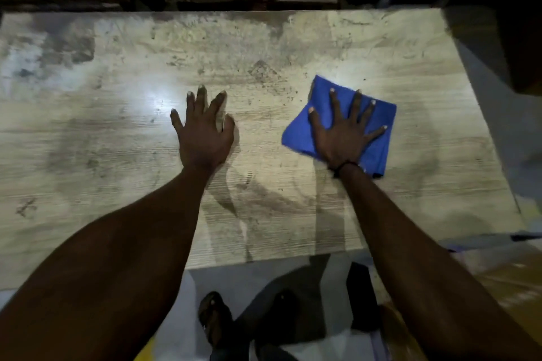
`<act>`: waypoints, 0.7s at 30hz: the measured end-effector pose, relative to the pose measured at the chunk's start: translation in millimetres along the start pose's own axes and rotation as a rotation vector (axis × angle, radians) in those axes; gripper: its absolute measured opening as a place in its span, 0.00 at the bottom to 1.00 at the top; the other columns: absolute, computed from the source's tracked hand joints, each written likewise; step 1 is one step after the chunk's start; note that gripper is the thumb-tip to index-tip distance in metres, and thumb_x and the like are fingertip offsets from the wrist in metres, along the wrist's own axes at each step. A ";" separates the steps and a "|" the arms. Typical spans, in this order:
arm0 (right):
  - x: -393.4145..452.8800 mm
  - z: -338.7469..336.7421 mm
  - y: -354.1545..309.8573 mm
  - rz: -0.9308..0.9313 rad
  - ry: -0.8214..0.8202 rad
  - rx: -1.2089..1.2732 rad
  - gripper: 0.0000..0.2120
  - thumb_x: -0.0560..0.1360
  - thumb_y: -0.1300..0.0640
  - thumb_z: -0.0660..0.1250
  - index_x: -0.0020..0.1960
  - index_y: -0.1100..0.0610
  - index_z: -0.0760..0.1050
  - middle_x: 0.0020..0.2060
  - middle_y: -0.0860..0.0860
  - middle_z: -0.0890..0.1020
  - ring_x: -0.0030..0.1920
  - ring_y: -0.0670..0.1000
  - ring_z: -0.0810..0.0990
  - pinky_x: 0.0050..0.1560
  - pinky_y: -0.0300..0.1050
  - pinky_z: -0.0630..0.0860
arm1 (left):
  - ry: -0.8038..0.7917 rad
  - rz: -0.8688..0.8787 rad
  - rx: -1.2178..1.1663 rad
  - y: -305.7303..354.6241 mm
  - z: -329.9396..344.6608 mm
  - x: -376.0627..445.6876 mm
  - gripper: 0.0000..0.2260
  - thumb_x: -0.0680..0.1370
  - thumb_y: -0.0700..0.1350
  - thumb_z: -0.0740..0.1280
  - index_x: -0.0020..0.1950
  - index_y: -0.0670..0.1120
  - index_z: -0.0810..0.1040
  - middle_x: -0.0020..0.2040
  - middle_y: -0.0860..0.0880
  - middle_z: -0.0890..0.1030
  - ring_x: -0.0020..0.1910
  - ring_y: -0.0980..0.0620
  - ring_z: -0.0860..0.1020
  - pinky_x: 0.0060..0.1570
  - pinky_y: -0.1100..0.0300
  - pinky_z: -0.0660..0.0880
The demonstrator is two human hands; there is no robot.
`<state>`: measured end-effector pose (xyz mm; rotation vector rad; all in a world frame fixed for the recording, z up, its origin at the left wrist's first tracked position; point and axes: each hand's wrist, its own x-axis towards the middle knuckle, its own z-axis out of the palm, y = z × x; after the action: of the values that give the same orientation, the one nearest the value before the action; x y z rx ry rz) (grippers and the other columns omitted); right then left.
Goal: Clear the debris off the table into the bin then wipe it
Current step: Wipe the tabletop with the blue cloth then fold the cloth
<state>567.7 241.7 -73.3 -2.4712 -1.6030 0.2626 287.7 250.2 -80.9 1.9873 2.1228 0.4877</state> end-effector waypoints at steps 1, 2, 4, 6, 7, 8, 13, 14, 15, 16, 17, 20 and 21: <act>-18.9 5.1 -6.6 -0.063 0.023 -0.037 0.37 0.77 0.23 0.48 0.82 0.34 0.53 0.85 0.52 0.51 0.84 0.62 0.44 0.73 0.82 0.42 | 0.009 0.001 0.005 -0.1 0.2 -0.8 0.27 0.83 0.60 0.54 0.82 0.58 0.64 0.85 0.48 0.57 0.85 0.46 0.52 0.79 0.34 0.47; -43.2 9.7 -13.4 -0.150 0.030 -0.061 0.36 0.77 0.23 0.50 0.83 0.34 0.54 0.85 0.52 0.51 0.84 0.61 0.45 0.73 0.82 0.42 | 0.018 0.005 0.007 -0.2 0.6 -0.5 0.27 0.83 0.59 0.54 0.82 0.58 0.65 0.85 0.48 0.57 0.85 0.46 0.53 0.79 0.33 0.47; -95.3 14.5 -21.6 -0.339 0.015 -0.064 0.36 0.78 0.24 0.53 0.82 0.35 0.55 0.85 0.51 0.51 0.85 0.60 0.44 0.75 0.78 0.40 | 0.035 0.006 -0.002 -0.8 0.3 0.6 0.26 0.83 0.59 0.56 0.82 0.58 0.66 0.85 0.48 0.58 0.85 0.46 0.54 0.79 0.33 0.49; -122.6 14.8 -19.1 -0.455 -0.006 -0.039 0.36 0.77 0.23 0.54 0.82 0.34 0.57 0.85 0.49 0.51 0.85 0.58 0.43 0.76 0.77 0.41 | 0.047 0.009 -0.012 -0.8 0.2 0.4 0.26 0.83 0.58 0.57 0.81 0.58 0.66 0.85 0.49 0.59 0.85 0.46 0.54 0.78 0.33 0.49; -119.6 14.2 -15.9 -0.479 -0.015 -0.041 0.36 0.77 0.22 0.54 0.82 0.34 0.57 0.85 0.48 0.51 0.85 0.58 0.43 0.76 0.77 0.41 | 0.042 0.009 -0.020 -0.3 0.6 0.2 0.26 0.83 0.58 0.57 0.81 0.58 0.66 0.85 0.49 0.58 0.85 0.46 0.54 0.78 0.33 0.49; -105.5 14.2 -13.6 -0.484 -0.015 -0.050 0.36 0.76 0.22 0.54 0.81 0.33 0.57 0.85 0.47 0.51 0.85 0.57 0.44 0.76 0.77 0.42 | 0.034 0.005 -0.027 0.3 0.3 0.2 0.26 0.83 0.58 0.58 0.81 0.59 0.66 0.85 0.49 0.58 0.85 0.46 0.54 0.78 0.33 0.48; 39.7 5.1 -25.1 -0.234 -0.050 -0.013 0.37 0.76 0.22 0.51 0.82 0.32 0.55 0.85 0.49 0.52 0.85 0.60 0.45 0.73 0.82 0.42 | 0.011 -0.008 -0.017 0.9 -0.2 1.0 0.26 0.83 0.57 0.59 0.82 0.59 0.65 0.86 0.49 0.56 0.85 0.47 0.52 0.79 0.32 0.48; 63.7 1.7 -28.9 -0.182 -0.069 0.016 0.38 0.75 0.21 0.49 0.82 0.32 0.54 0.85 0.49 0.51 0.84 0.60 0.43 0.73 0.82 0.41 | 0.007 -0.008 -0.013 1.5 0.0 1.0 0.26 0.83 0.57 0.58 0.82 0.59 0.65 0.86 0.49 0.56 0.85 0.47 0.52 0.79 0.32 0.48; 79.8 0.3 -32.7 -0.143 -0.087 0.033 0.38 0.75 0.21 0.48 0.82 0.32 0.52 0.85 0.50 0.49 0.84 0.60 0.42 0.72 0.82 0.39 | 0.003 -0.011 -0.014 2.1 0.0 1.1 0.26 0.83 0.57 0.58 0.82 0.59 0.64 0.86 0.49 0.56 0.85 0.47 0.51 0.79 0.32 0.47; 86.9 2.1 -37.8 -0.118 -0.091 0.039 0.38 0.75 0.21 0.47 0.82 0.32 0.51 0.85 0.50 0.48 0.84 0.61 0.41 0.72 0.82 0.38 | -0.003 -0.016 -0.012 2.1 0.3 1.5 0.26 0.83 0.58 0.57 0.82 0.59 0.64 0.86 0.49 0.56 0.85 0.47 0.51 0.79 0.32 0.47; 84.4 4.8 -43.9 -0.110 -0.084 0.041 0.38 0.76 0.21 0.48 0.82 0.33 0.51 0.85 0.51 0.48 0.84 0.61 0.41 0.72 0.82 0.38 | -0.011 -0.021 -0.004 1.7 -0.3 1.6 0.26 0.83 0.58 0.56 0.82 0.59 0.64 0.86 0.49 0.55 0.85 0.47 0.51 0.79 0.32 0.47; 34.5 15.0 -58.5 -0.220 -0.048 0.007 0.36 0.78 0.23 0.49 0.82 0.34 0.53 0.85 0.51 0.50 0.84 0.60 0.42 0.73 0.81 0.38 | -0.026 -0.018 0.020 3.9 -2.0 1.4 0.27 0.83 0.58 0.54 0.83 0.60 0.62 0.86 0.49 0.53 0.85 0.47 0.50 0.79 0.32 0.47; 10.0 18.0 -58.9 -0.297 -0.050 -0.019 0.36 0.78 0.24 0.50 0.83 0.34 0.53 0.85 0.50 0.49 0.84 0.60 0.42 0.74 0.80 0.38 | -0.030 -0.017 0.023 4.4 -2.1 0.5 0.27 0.83 0.58 0.53 0.83 0.60 0.60 0.86 0.49 0.53 0.85 0.46 0.49 0.79 0.32 0.47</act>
<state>515.3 275.5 -76.6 -2.2136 -1.9706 0.2668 291.0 250.7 -77.3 1.9745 2.1352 0.4301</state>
